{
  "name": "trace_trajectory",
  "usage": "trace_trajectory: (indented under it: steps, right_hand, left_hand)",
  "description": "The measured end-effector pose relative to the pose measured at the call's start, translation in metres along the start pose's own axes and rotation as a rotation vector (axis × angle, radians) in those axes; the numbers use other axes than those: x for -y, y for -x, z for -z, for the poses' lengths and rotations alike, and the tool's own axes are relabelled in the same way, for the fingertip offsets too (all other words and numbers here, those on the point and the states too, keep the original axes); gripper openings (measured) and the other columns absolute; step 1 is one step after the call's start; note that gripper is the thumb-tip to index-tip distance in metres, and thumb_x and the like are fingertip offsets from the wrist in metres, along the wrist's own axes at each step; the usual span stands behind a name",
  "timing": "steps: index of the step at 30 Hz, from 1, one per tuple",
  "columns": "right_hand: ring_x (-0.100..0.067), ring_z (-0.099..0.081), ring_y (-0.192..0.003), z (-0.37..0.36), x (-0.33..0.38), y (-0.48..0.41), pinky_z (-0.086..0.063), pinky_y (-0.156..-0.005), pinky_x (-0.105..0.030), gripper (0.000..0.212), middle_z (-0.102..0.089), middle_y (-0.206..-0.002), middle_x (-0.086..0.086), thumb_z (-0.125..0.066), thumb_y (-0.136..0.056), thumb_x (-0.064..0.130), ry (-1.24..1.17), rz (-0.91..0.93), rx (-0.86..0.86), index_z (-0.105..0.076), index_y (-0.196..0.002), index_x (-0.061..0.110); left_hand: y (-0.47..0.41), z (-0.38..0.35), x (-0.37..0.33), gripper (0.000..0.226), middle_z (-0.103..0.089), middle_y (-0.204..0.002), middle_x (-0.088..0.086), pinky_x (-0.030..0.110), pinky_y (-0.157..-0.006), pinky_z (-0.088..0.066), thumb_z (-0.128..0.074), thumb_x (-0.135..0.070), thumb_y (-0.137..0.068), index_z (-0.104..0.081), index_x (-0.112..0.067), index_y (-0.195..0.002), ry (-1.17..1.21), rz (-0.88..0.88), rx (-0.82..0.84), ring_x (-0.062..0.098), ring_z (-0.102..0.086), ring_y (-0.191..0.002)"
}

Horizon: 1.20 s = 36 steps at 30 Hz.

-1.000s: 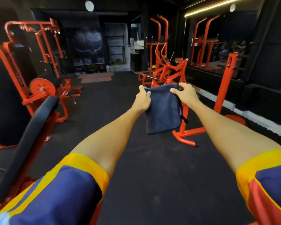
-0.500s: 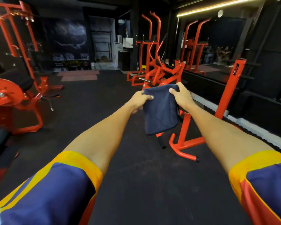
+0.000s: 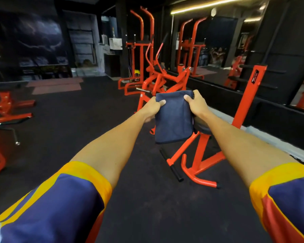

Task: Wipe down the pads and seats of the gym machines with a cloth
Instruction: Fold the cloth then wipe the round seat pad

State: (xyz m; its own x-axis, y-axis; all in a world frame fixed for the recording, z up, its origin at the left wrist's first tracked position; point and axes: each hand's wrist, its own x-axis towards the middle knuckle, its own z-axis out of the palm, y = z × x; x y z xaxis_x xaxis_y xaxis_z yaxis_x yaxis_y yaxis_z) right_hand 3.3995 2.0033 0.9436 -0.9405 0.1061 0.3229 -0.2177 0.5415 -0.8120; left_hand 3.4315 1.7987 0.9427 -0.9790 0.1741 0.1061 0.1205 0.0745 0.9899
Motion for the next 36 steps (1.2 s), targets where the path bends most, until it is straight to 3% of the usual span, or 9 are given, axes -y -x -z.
trace_trajectory:
  steps: [1,5,10,14,18,22,25,31,36]
  right_hand:
    - [-0.027,-0.059,-0.11,-0.008,-0.003,-0.021,-0.045,-0.093,-0.039,0.023,-0.065,-0.119,-0.01,-0.054,-0.103,0.03,-0.002,-0.001,-0.016,-0.054,-0.117,0.011]
    - [-0.027,-0.06,-0.108,-0.037,-0.026,-0.106,-0.04,-0.086,-0.035,0.015,-0.063,-0.111,-0.006,-0.054,-0.103,0.03,-0.075,-0.055,-0.085,-0.052,-0.109,0.017]
    - [-0.024,-0.058,-0.105,-0.072,-0.034,-0.208,-0.04,-0.087,-0.034,0.019,-0.061,-0.111,-0.005,-0.053,-0.104,0.03,-0.094,-0.082,-0.121,-0.051,-0.114,0.014]
    - [-0.023,-0.06,-0.102,-0.099,-0.064,-0.271,-0.045,-0.087,-0.036,0.022,-0.063,-0.111,-0.006,-0.055,-0.103,0.033,-0.099,-0.147,-0.153,-0.052,-0.113,0.013]
    - [-0.026,-0.067,-0.107,-0.128,-0.103,-0.344,-0.055,-0.095,-0.045,0.027,-0.069,-0.116,-0.012,-0.064,-0.098,0.036,-0.273,-0.281,-0.18,-0.054,-0.109,0.013]
    - [-0.021,-0.073,-0.093,-0.167,-0.132,-0.383,-0.059,-0.081,-0.037,0.025,-0.076,-0.104,-0.007,-0.068,-0.096,0.038,-0.559,-0.446,-0.123,-0.069,-0.104,0.014]
    - [-0.026,-0.072,-0.107,-0.2,-0.171,-0.407,-0.058,-0.09,-0.039,0.045,-0.076,-0.116,-0.008,-0.072,-0.091,0.046,-0.66,-0.534,-0.092,-0.07,-0.122,0.013]
    - [-0.027,-0.074,-0.099,-0.228,-0.235,-0.456,-0.06,-0.09,-0.046,0.048,-0.076,-0.113,-0.011,-0.083,-0.085,0.036,-0.54,-0.661,-0.321,-0.071,-0.119,0.005]
    - [-0.03,-0.067,-0.112,-0.228,-0.278,-0.487,-0.054,-0.1,-0.047,0.054,-0.071,-0.122,-0.011,-0.08,-0.084,0.046,-0.153,-0.694,-0.434,-0.069,-0.122,0.009]
  left_hand:
    - [-0.019,0.008,0.005,0.016,-0.067,-0.117,-0.002,0.047,-0.103,-0.05,-0.056,-0.015,-0.103,-0.058,-0.027,-0.113,0.019,0.027,0.071,0.018,-0.063,-0.112]
    - [-0.103,0.022,0.041,0.069,-0.065,-0.133,-0.003,0.052,-0.103,-0.051,-0.08,-0.006,-0.082,-0.048,-0.031,-0.138,-0.033,0.102,0.268,0.022,-0.063,-0.123]
    - [-0.205,0.031,0.07,0.063,-0.063,-0.135,-0.003,0.058,-0.106,-0.046,-0.068,-0.004,-0.09,-0.044,-0.028,-0.143,0.049,0.097,0.204,0.023,-0.06,-0.123]
    - [-0.284,0.052,0.087,0.055,-0.065,-0.131,0.0,0.045,-0.093,-0.055,-0.055,0.005,-0.094,-0.047,-0.027,-0.138,0.118,0.04,0.179,0.021,-0.063,-0.118]
    - [-0.379,0.075,0.105,0.046,-0.067,-0.121,-0.001,0.035,-0.088,-0.057,-0.051,0.008,-0.096,-0.052,-0.022,-0.131,0.117,-0.026,0.192,0.02,-0.064,-0.116]
    - [-0.464,0.093,0.142,0.052,-0.066,-0.127,0.003,0.039,-0.097,-0.054,-0.054,0.008,-0.093,-0.05,-0.014,-0.14,0.11,-0.012,0.223,0.024,-0.063,-0.12]
    - [-0.52,0.096,0.165,0.054,-0.064,-0.131,0.007,0.043,-0.102,-0.052,-0.055,0.01,-0.092,-0.049,-0.011,-0.141,0.12,0.025,0.294,0.025,-0.062,-0.12]
    - [-0.63,0.089,0.198,0.031,-0.069,-0.108,0.004,0.044,-0.09,-0.054,-0.065,0.002,-0.091,-0.057,-0.016,-0.115,-0.044,0.126,0.375,0.026,-0.065,-0.105]
    - [-0.695,0.064,0.235,0.032,-0.067,-0.115,0.004,0.028,-0.067,-0.045,-0.068,-0.004,-0.091,-0.057,-0.018,-0.118,-0.182,0.242,0.485,0.019,-0.062,-0.103]
